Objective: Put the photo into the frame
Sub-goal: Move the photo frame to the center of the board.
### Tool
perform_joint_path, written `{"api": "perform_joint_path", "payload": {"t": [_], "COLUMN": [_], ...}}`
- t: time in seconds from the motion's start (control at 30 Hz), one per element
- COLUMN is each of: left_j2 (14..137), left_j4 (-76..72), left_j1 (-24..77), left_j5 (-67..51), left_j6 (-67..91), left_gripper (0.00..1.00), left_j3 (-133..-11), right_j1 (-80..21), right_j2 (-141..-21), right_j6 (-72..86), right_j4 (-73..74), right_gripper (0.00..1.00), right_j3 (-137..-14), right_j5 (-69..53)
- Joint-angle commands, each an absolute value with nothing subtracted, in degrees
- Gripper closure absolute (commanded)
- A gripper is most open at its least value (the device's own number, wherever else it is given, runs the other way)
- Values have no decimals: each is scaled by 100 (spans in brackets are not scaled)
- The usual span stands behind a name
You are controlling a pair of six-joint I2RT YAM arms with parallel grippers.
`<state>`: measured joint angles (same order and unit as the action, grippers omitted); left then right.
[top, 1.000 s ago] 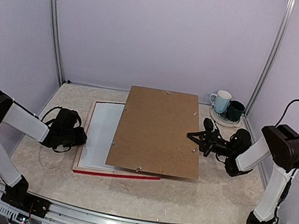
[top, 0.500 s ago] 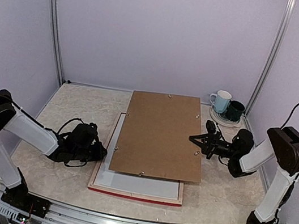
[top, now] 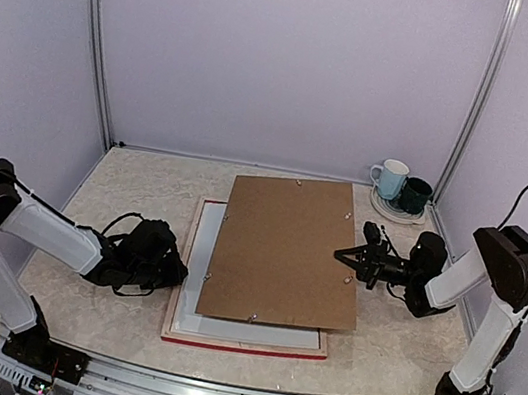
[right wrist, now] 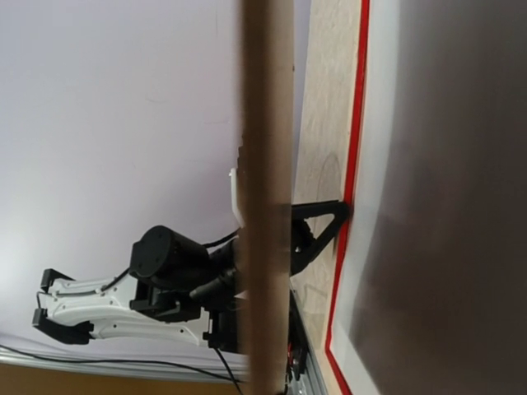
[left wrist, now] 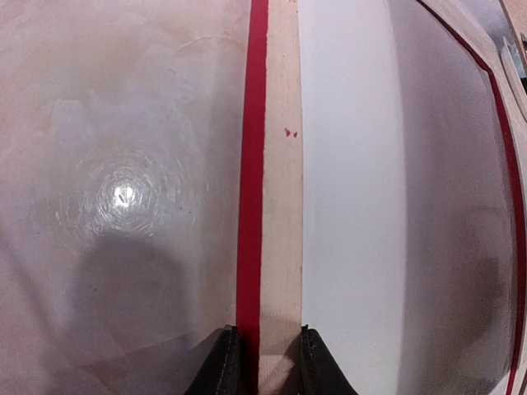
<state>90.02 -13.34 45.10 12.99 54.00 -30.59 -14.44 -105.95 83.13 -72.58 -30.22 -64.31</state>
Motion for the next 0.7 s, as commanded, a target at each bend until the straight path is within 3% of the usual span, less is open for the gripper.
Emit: {"api": "perform_joint_path", "payload": {"t": [0.0,0.43,0.67], "left_j2": [8800,8293,7874], "left_j4": [-871,-729,-640], "left_j1": [4544,4438,4205], "left_j5": [1491,1583,1570], "left_j6": [5581,5422,5312], "left_gripper": [78,69,64], "left_j3": [-3137,-3182,-3160], "right_j1": [-1384,-1367,-1354], "right_j2": [-10451,-9919,-9571], "right_j6": [8296,8856,8455], "right_j4": [-7703,-7579,-6627], "right_gripper": [100,100,100], "right_j3": [-3077,-3787,-4187], "right_j5": [-6522,-6507,-6461]}}
